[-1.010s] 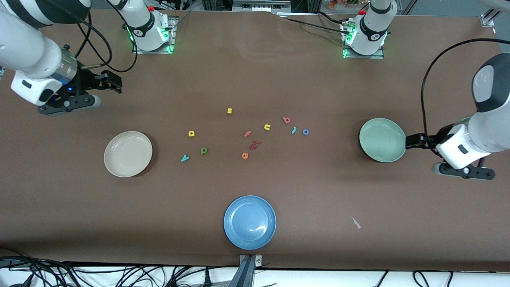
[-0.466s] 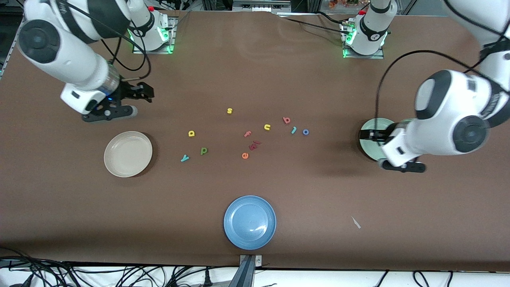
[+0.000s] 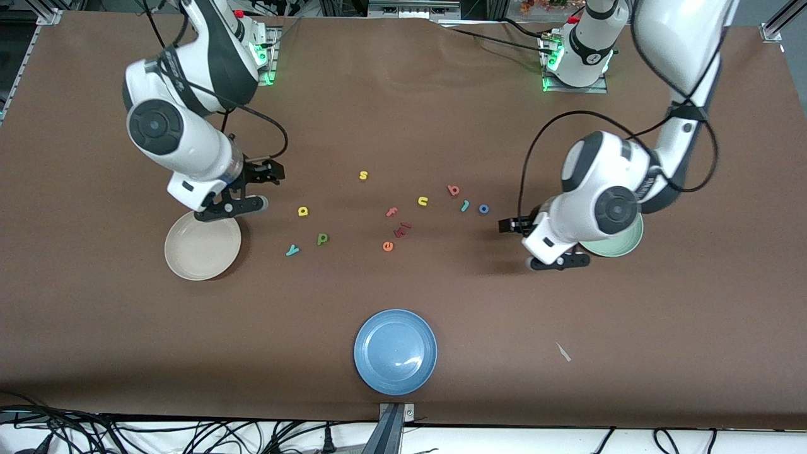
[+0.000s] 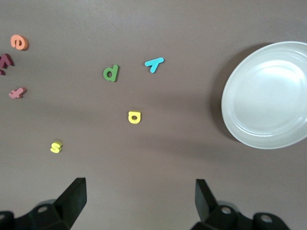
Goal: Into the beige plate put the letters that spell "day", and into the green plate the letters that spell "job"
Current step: 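Move the left gripper and the right gripper toward the scattered letters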
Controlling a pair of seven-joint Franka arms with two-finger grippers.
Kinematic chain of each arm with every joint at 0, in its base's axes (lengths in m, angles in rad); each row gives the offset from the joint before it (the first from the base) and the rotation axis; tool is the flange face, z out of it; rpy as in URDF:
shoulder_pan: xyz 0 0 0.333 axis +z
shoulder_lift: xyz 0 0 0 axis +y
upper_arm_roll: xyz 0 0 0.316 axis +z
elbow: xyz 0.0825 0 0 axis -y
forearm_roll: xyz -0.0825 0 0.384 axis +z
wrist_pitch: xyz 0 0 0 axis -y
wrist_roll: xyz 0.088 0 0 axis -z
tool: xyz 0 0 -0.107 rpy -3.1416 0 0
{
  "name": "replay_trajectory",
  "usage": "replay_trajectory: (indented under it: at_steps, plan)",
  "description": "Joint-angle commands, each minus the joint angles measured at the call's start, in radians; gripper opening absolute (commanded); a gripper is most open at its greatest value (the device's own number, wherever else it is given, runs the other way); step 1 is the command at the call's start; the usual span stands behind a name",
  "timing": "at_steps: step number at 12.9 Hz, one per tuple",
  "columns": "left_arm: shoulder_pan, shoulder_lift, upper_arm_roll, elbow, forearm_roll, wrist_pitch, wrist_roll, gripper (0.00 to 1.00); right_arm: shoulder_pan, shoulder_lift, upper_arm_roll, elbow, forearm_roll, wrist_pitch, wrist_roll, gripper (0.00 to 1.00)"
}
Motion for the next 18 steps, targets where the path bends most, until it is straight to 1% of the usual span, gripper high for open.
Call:
replay_trajectory:
  at_steps: [1,3,4,6,8,10,11,12,14,16,18]
  plan:
    - [-0.033,-0.025,0.009,-0.156,-0.026,0.173,-0.087,0.99,-0.003,0.021,0.007,-0.083,0.008,0.153,0.018,1.00]
    - [-0.070,0.028,0.009,-0.165,-0.025,0.261,-0.206,0.99,0.001,0.056,0.007,-0.163,0.002,0.305,0.018,1.00]
    - [-0.082,0.050,0.009,-0.167,-0.022,0.290,-0.242,0.98,0.009,0.079,0.007,-0.183,-0.002,0.356,0.018,1.00]
    - [-0.096,0.081,0.009,-0.167,-0.022,0.293,-0.308,0.84,0.017,0.116,0.007,-0.211,-0.005,0.425,0.018,1.00]
    - [-0.107,0.099,0.009,-0.170,-0.020,0.293,-0.322,0.73,0.021,0.150,0.007,-0.212,-0.005,0.456,0.021,1.00]
    - [-0.108,0.120,0.009,-0.170,-0.020,0.292,-0.325,0.65,0.038,0.185,0.005,-0.214,-0.007,0.505,0.075,1.00]
    - [-0.109,0.130,0.009,-0.170,-0.020,0.292,-0.325,0.59,0.059,0.196,0.004,-0.214,-0.008,0.514,0.111,1.00]
    - [-0.109,0.136,0.009,-0.170,-0.020,0.290,-0.325,0.57,0.070,0.208,0.002,-0.214,-0.014,0.516,0.148,1.00]
    - [-0.109,0.139,0.009,-0.170,-0.020,0.276,-0.325,0.57,0.075,0.231,0.002,-0.212,-0.074,0.529,0.225,1.00]
    - [-0.109,0.133,0.009,-0.168,-0.020,0.202,-0.331,0.57,0.075,0.250,0.002,-0.212,-0.137,0.539,0.274,1.00]
    - [-0.112,0.116,0.005,-0.170,-0.020,0.172,-0.334,0.57,0.073,0.257,0.001,-0.211,-0.139,0.539,0.276,0.99]
